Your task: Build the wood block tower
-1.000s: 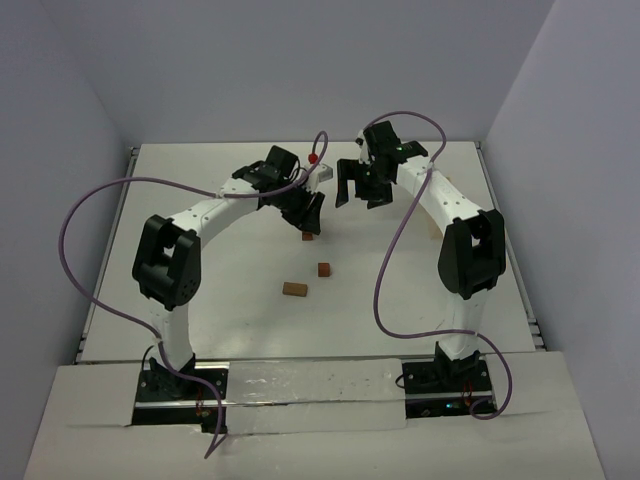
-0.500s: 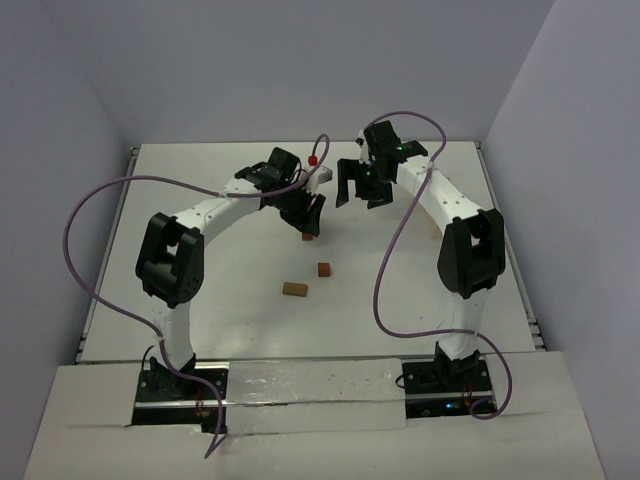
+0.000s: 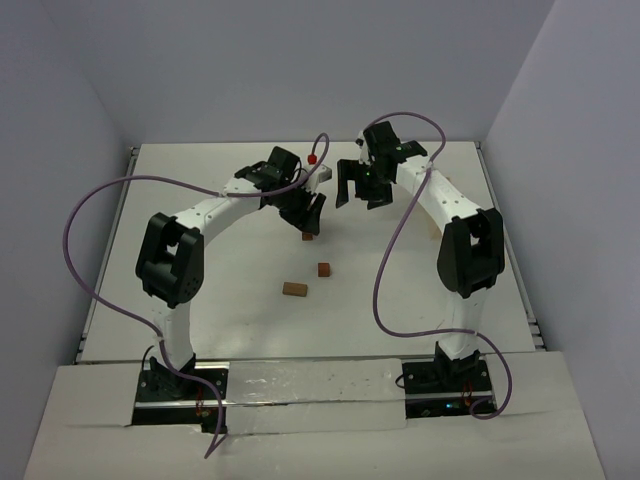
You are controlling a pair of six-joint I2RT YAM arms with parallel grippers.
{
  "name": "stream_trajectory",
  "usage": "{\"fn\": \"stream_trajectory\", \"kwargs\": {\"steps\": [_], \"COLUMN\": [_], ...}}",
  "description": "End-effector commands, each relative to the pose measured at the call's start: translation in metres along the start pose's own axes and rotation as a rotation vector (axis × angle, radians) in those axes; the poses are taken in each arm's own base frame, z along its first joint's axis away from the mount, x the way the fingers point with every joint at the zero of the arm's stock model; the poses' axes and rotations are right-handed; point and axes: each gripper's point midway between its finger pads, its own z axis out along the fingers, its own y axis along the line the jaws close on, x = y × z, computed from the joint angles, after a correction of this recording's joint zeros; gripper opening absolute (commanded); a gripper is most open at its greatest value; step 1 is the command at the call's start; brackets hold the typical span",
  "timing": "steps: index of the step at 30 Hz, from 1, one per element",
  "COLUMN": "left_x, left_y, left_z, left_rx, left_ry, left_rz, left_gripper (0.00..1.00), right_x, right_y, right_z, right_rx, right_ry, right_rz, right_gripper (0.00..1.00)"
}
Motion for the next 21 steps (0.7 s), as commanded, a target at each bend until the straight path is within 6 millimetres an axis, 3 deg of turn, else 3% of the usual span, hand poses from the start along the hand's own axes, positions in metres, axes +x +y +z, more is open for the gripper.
{"fn": "stream_trajectory", "kwargs": {"steps": [1, 8, 14, 17, 21], "left_x": [-0.021, -0.010, -0.009, -0.017, -0.038], "left_y": [-0.002, -0.029, -0.052, -0.043, 0.007], "left_z": [-0.009, -0.032, -0.083, -0.105, -0.130], "left_rx": [-0.002, 0.094, 0.151, 0.148, 0.008], "left_ry": [-0.055, -0.069, -0.148, -0.206, -0.318], "left_rz": [0.018, 0.083, 0.129, 0.069, -0.094], "left_gripper": [0.66, 0.61, 0.36, 0.25, 0.06], "right_x": [-0.015, -0.013, -0.017, -0.018, -0.021], "right_y": [0.002, 0.007, 0.007, 0.006, 0.007], "right_z": [-0.007, -0.009, -0.012, -0.008, 0.003], "right_rx": [-0.004, -0.030, -0.024, -0.019, -0.007], "right_ry": [-0.036, -0.034, -0.058, -0.060, -0.060], "right_rz": [0.000, -0.011, -0.015, -0.016, -0.016], "right_gripper": [1.00, 1.00, 0.98, 0.95, 0.85]}}
